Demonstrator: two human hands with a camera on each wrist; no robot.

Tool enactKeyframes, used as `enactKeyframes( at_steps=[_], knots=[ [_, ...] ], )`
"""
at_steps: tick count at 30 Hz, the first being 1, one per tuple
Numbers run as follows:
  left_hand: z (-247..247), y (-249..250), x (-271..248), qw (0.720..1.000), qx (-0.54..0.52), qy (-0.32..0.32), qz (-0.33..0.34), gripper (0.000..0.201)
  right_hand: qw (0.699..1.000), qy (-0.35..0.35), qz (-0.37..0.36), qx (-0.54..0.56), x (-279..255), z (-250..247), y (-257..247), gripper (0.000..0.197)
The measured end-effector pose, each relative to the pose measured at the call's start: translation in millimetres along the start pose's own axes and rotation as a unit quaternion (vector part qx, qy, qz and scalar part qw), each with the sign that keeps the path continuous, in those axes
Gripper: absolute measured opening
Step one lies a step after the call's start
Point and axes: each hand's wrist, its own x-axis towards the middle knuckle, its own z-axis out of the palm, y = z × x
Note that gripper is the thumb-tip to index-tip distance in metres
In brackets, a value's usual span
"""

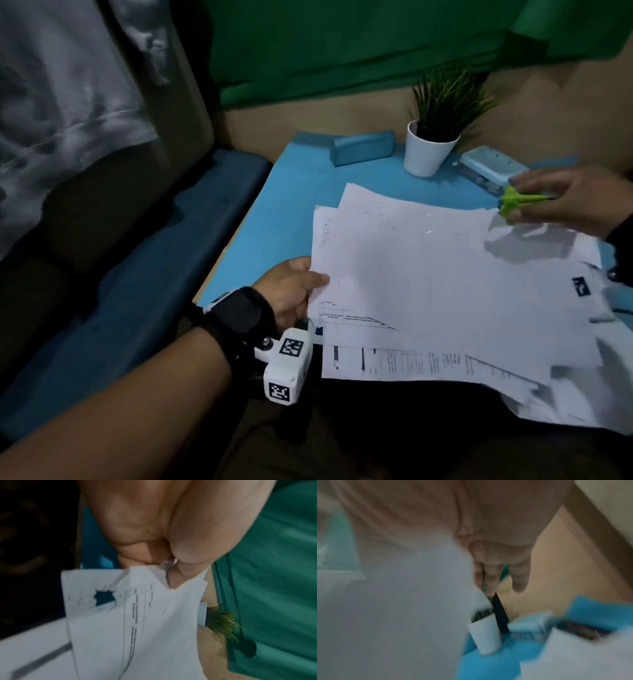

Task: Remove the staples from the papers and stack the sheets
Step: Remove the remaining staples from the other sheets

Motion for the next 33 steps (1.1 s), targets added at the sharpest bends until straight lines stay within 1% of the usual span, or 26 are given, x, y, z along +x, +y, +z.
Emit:
enactKeyframes(
  at_steps=[1,2,3,4,5,7,8,10,12,15,17,20,22,25,33],
  knots=[
    [-0.1,-4.8,2.4,1.000,-0.014,0.005,0.007,0.022,0.998,0.040,0.001,-0.046,-0.1,2.7,-11.7,0.044],
    [1.3,-7.1,3.1,1.000,-0.025,0.009,0.011,0.023,0.994,0.066,-0.004,-0.088,-2.2,8.5,-20.0,0.042],
    [1.2,-9.5,3.7,0.999,-0.033,0.017,0.015,0.026,0.990,0.081,-0.009,-0.118,-8.4,17.9,-28.8,0.045],
    [0.5,-11.5,4.1,0.999,-0.034,0.021,0.016,0.027,0.988,0.073,-0.021,-0.132,-16.9,32.4,-37.6,0.044],
    [0.7,-12.5,4.7,0.999,-0.037,0.019,0.013,0.029,0.990,0.046,-0.032,-0.131,-29.1,50.4,-47.7,0.039],
    [4.8,-11.6,2.9,0.999,-0.040,0.009,0.012,0.032,0.994,-0.034,-0.049,-0.095,-53.8,92.9,-59.9,0.030],
    [6.7,-11.9,2.1,0.999,-0.042,0.008,0.015,0.034,0.994,-0.059,-0.051,-0.079,-62.4,113.9,-62.2,0.029],
    [12.4,-12.3,-1.1,0.998,-0.052,0.001,0.034,0.039,0.994,-0.068,-0.057,-0.071,-74.5,147.8,-67.5,0.027],
    [17.3,-13.8,-5.3,0.997,-0.057,-0.001,0.057,0.043,0.991,-0.066,-0.067,-0.090,-82.6,167.5,-73.5,0.022],
    [23.3,-15.7,-8.9,0.995,-0.061,-0.018,0.080,0.044,0.985,-0.064,-0.075,-0.142,-88.0,181.7,-76.2,0.030],
    [25.2,-18.5,-8.4,0.994,-0.057,-0.015,0.095,0.045,0.984,-0.046,-0.070,-0.157,-87.2,186.4,-77.2,0.022],
    [27.7,-23.6,-7.2,0.993,-0.042,-0.009,0.114,0.042,0.986,-0.018,-0.064,-0.153,-84.2,188.9,-78.5,0.023],
    [29.7,-26.1,-7.2,0.992,-0.039,-0.005,0.122,0.039,0.987,-0.004,-0.062,-0.150,-82.2,189.6,-80.1,0.028],
    [32.2,-28.0,-5.6,0.991,-0.044,0.007,0.127,0.044,0.987,0.001,-0.054,-0.152,-80.3,190.4,-80.2,0.038],
    [31.7,-27.5,-3.7,0.988,-0.040,0.020,0.148,0.043,0.991,0.027,-0.056,-0.117,-76.3,194.8,-75.4,0.032]
  ],
)
